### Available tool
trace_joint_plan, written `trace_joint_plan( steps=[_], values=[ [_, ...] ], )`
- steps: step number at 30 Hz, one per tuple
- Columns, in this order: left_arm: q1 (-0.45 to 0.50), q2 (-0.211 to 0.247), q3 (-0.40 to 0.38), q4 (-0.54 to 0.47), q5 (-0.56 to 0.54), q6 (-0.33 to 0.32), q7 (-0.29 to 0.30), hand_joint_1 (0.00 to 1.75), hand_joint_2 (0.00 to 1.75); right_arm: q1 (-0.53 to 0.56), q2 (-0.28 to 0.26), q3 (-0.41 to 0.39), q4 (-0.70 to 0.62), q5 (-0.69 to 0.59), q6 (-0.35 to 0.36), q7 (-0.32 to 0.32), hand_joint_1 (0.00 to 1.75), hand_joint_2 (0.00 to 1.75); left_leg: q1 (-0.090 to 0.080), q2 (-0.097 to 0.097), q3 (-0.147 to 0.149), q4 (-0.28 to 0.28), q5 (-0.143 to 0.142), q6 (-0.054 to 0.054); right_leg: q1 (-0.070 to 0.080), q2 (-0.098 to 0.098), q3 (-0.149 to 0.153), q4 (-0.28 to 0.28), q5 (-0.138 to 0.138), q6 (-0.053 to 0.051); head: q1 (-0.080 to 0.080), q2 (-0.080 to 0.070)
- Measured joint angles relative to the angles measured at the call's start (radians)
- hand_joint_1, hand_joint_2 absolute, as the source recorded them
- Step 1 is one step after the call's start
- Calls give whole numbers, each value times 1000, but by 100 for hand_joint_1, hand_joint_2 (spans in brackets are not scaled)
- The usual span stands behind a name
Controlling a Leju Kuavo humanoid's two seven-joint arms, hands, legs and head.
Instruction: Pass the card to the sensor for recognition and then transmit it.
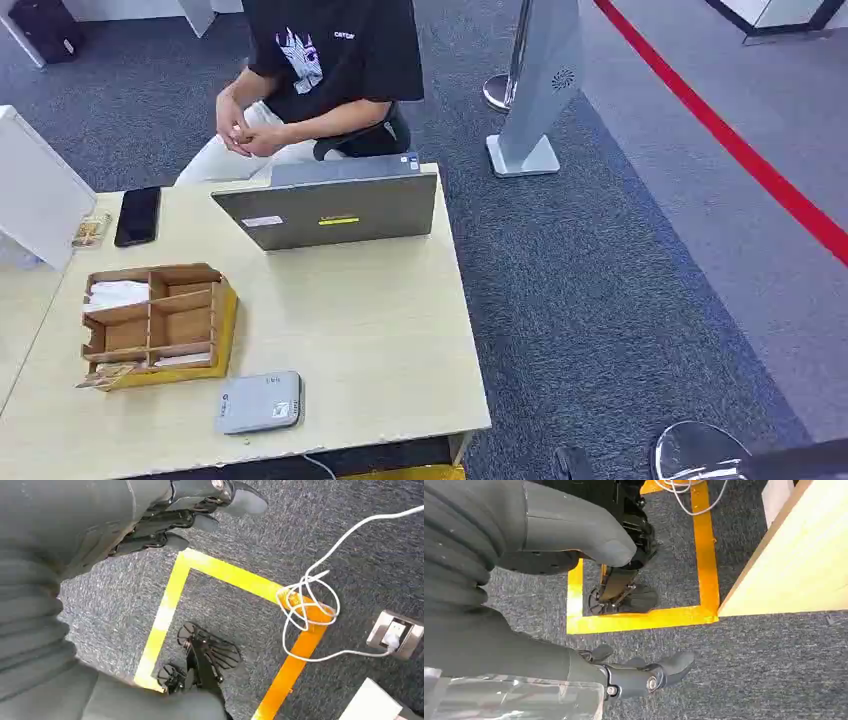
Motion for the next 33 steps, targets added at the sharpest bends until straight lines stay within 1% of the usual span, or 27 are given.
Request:
trace_joint_plan(
  steps=[7,9,14,20,21,22,23,28,33],
  values=[
    [-1,2,-2,-1,2,0,-2,175,175,0,0,0,0,-3,3,0,175,175,0,0,1,0,0,0,0,0,-1,0,0,0,0,0],
    [-1,14,-29,-10,14,1,-14,175,175,2,-1,8,2,-25,16,-7,175,175,0,0,1,0,0,0,0,0,-2,0,0,0,0,0],
    [-10,54,-60,-97,11,35,-47,175,175,26,-15,37,-33,-130,17,-54,175,175,0,1,1,0,0,0,0,0,0,0,0,0,0,0],
    [-11,111,-100,-208,2,85,-99,175,175,55,-50,86,-86,-273,5,-112,175,175,0,0,1,0,0,0,0,0,0,0,-1,0,0,0],
    [-11,120,-108,-230,1,94,-109,166,175,61,-56,96,-96,-299,3,-123,37,175,0,0,1,0,0,0,0,0,0,0,-1,0,0,0],
    [-11,127,-113,-248,0,102,-119,49,175,67,-63,105,-106,-323,2,-133,0,175,0,0,1,0,0,0,0,0,0,0,-1,0,0,0],
    [-11,138,-120,-269,0,112,-130,0,175,72,-69,114,-116,-346,0,-143,0,175,0,0,1,0,-1,1,0,0,0,0,-1,0,0,0],
    [-11,186,-153,-361,-4,153,-176,0,175,99,-99,160,-164,-465,-6,-190,0,175,0,0,1,0,-1,0,0,0,0,0,-1,0,0,0],
    [-11,225,-180,-451,-7,193,-224,0,175,126,-126,195,-210,-580,-12,-233,0,175,0,0,1,0,-1,0,0,0,-1,0,-1,0,0,0]
  ],
)
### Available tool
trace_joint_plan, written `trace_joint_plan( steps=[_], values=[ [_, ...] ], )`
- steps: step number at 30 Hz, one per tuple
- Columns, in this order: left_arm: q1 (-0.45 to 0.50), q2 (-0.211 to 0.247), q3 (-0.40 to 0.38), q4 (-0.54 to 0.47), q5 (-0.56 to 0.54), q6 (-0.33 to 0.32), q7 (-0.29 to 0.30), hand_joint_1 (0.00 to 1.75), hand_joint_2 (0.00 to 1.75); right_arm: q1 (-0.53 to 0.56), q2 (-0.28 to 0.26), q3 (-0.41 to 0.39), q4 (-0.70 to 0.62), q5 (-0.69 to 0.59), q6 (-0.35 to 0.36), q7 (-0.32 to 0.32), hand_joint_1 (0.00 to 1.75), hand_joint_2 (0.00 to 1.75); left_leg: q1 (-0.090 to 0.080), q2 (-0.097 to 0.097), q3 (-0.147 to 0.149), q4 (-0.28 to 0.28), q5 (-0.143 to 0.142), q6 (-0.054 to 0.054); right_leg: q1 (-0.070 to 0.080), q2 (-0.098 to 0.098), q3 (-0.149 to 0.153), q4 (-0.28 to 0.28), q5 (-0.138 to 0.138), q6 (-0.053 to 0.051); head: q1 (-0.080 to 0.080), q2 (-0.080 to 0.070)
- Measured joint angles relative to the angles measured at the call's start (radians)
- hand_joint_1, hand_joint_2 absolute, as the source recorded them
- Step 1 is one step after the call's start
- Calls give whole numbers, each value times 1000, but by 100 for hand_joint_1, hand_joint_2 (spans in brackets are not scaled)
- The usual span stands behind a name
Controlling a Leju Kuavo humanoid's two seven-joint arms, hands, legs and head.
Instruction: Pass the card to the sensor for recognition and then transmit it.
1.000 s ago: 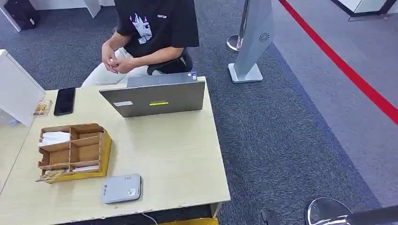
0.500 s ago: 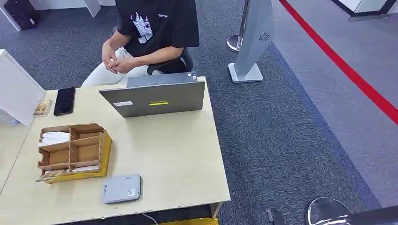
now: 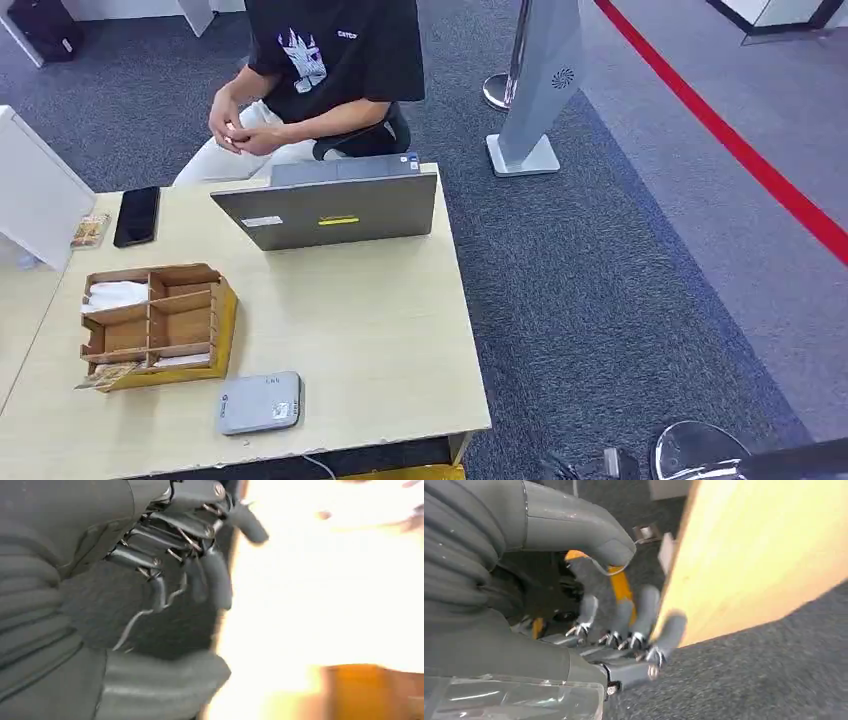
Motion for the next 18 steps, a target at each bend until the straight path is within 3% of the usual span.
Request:
trace_joint_plan(
  steps=[12,18],
  values=[
    [-1,122,-85,-243,-13,102,-122,0,175,78,-69,101,-128,-284,-21,-99,0,175,0,0,0,0,0,0,0,0,-2,0,0,0,0,0],
    [-41,220,-129,-340,-68,145,-150,0,175,118,-96,140,-181,-410,-26,-132,0,175,0,0,0,0,0,-1,0,0,-2,0,-1,-1,0,0]
  ],
)
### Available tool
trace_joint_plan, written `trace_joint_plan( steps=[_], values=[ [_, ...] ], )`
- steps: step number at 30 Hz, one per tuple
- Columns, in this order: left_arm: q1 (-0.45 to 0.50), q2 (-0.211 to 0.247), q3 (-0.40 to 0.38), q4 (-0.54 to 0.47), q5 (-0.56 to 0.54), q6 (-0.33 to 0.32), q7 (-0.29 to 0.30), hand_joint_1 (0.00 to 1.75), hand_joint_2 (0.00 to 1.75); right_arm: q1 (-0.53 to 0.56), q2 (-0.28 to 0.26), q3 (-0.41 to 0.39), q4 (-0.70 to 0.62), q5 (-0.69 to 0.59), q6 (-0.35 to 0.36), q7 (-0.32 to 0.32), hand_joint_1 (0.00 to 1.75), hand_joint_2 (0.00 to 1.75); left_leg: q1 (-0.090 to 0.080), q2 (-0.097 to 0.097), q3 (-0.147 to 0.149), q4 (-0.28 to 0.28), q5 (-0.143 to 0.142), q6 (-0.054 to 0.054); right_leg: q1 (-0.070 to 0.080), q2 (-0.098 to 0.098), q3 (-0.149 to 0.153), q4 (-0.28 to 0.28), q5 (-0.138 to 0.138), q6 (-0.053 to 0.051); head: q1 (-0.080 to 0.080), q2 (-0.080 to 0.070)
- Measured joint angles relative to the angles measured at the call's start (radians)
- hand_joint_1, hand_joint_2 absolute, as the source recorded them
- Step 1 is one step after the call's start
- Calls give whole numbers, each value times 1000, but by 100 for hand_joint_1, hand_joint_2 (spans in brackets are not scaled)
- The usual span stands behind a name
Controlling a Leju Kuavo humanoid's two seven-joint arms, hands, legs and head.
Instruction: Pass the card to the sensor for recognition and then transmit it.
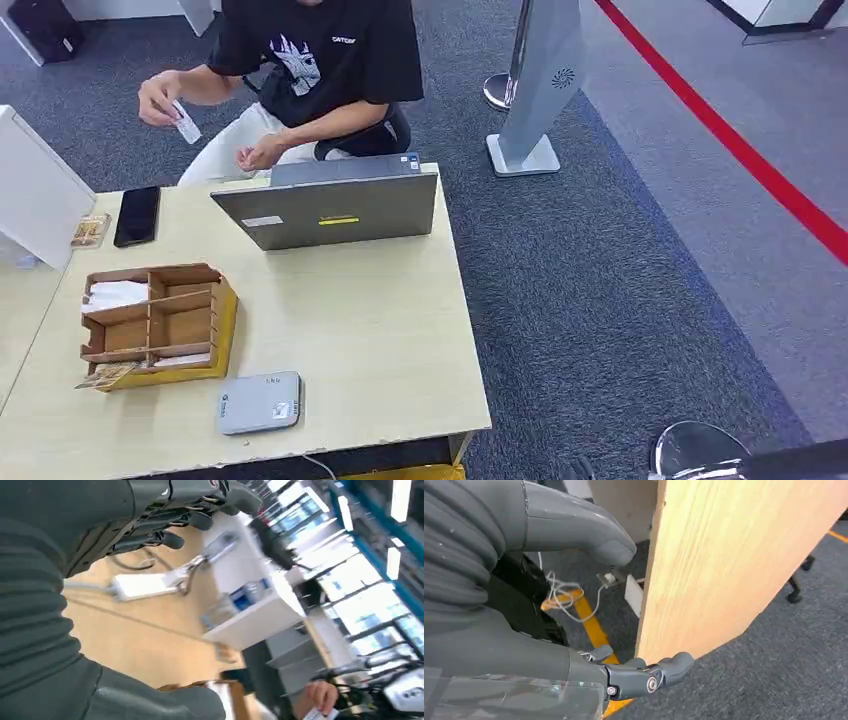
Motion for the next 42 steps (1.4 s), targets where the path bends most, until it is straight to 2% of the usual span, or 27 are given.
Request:
trace_joint_plan(
  steps=[3,9,18,24,28,34,35,36,42],
  values=[
    [-54,54,-21,-8,-56,-7,30,0,175,7,-14,16,-9,-42,5,-8,0,175,0,0,0,0,0,0,0,0,0,0,0,0,0,0],
    [-158,150,-68,-8,-153,-62,97,0,175,10,-35,33,-11,-88,35,-14,0,175,0,0,0,0,0,0,0,1,0,0,0,0,0,0],
    [-357,291,-176,37,-337,-174,200,0,175,-7,-43,38,0,-123,99,-3,0,175,0,1,0,0,0,0,0,1,1,0,1,-1,0,0],
    [-473,374,-254,86,-450,-236,253,0,175,-26,-43,38,19,-130,140,12,0,175,0,1,0,0,0,0,0,1,2,1,1,-1,0,0],
    [-518,411,-277,95,-496,-259,273,0,175,-29,-43,36,24,-130,160,21,0,175,1,1,-1,0,0,0,1,2,0,1,1,-1,2,0],
    [-634,493,-341,126,-600,-319,329,0,175,-53,-36,8,43,-121,203,51,0,175,0,2,0,0,0,-1,0,3,0,1,1,-2,1,0],
    [-651,504,-348,131,-614,-325,337,42,175,-56,-34,3,45,-115,209,54,0,175,0,2,0,0,0,-1,0,3,0,1,1,-2,1,0],
    [-671,521,-361,140,-635,-338,347,175,175,-59,-30,-4,48,-109,217,62,0,175,0,2,0,0,1,-1,0,3,0,1,1,-2,1,0],
    [-766,602,-421,189,-738,-393,407,175,175,-78,0,-61,68,-70,264,106,0,175,0,3,0,0,1,-1,0,3,0,2,1,-2,2,0]
  ],
)
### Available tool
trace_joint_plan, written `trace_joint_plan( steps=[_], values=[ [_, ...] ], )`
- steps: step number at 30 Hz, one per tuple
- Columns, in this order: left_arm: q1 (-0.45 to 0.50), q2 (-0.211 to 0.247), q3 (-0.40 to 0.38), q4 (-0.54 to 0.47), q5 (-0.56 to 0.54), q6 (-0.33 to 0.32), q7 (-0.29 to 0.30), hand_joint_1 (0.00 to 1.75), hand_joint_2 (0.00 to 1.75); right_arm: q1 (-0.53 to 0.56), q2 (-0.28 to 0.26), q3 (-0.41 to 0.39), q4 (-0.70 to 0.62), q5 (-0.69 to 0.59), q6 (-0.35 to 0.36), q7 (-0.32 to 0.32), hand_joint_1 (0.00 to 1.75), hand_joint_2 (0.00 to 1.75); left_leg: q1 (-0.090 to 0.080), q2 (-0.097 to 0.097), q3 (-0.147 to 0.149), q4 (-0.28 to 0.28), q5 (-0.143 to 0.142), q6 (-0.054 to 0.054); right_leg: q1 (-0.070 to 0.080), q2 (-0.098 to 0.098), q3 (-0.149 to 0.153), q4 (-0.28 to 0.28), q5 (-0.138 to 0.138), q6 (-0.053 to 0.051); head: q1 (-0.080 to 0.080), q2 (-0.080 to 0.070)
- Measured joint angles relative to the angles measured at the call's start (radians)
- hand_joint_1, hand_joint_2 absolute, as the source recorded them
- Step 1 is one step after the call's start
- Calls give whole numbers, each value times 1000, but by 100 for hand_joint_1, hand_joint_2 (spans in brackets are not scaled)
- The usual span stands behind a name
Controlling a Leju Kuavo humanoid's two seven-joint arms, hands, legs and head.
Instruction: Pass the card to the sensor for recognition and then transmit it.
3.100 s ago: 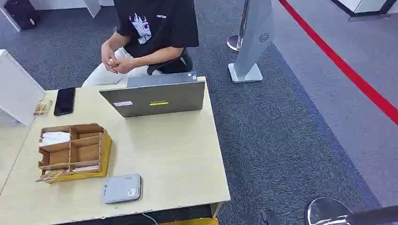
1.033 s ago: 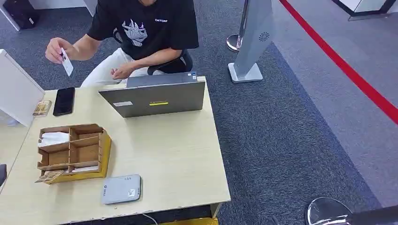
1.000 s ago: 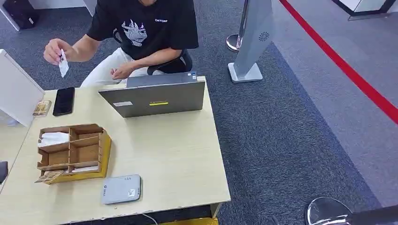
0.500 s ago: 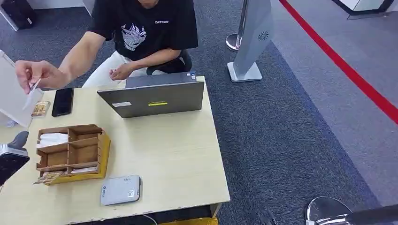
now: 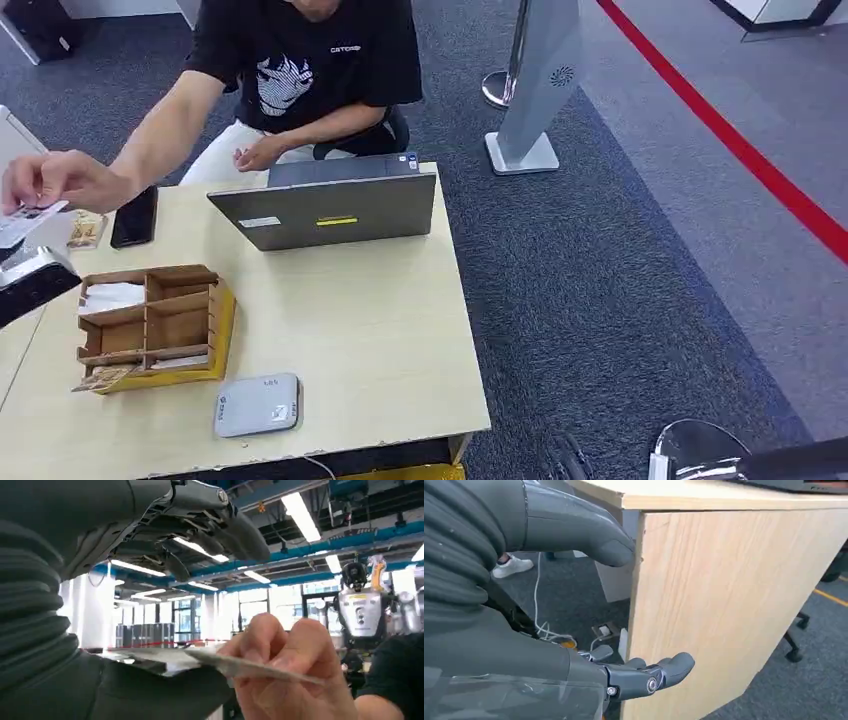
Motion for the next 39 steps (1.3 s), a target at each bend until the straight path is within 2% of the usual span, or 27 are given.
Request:
trace_joint_plan(
  steps=[10,16,18,22,26,31,35,39],
  values=[
    [-60,91,-30,51,-141,-34,96,175,175,-11,82,-145,18,121,87,116,0,175,1,1,-1,0,0,0,1,1,-1,0,0,0,0,0],
    [-43,101,-18,55,-157,10,113,175,175,-11,128,-213,18,168,107,157,0,175,1,0,-2,0,0,0,1,0,-1,0,0,0,-1,0],
    [-2,96,4,41,-154,62,101,175,175,-8,147,-238,17,191,113,171,0,175,0,1,-1,0,0,0,1,1,-1,0,0,0,-1,0],
    [142,41,74,-37,-145,178,58,175,175,15,196,-300,-4,244,130,208,0,175,0,1,-1,0,-1,0,0,1,-1,-1,-1,-1,-1,0],
    [302,-38,115,-123,-158,247,15,175,175,29,259,-394,-30,313,172,257,0,175,0,2,-1,0,-2,-1,0,1,-1,-1,-2,-1,-1,0],
    [476,-135,108,-182,-184,293,-47,175,175,30,337,-512,-55,375,227,312,0,175,0,2,-1,0,-2,-1,0,1,-1,-1,-2,-1,-1,0],
    [573,-189,84,-193,-192,337,-48,175,175,25,393,-609,-69,415,265,348,0,175,0,1,-1,0,-3,-1,0,0,0,-1,-2,0,0,0],
    [626,-223,58,-194,-152,330,-27,175,175,12,434,-686,-78,461,304,384,0,175,0,0,-1,0,-3,-1,0,0,0,-1,-2,0,-1,0]
  ],
)
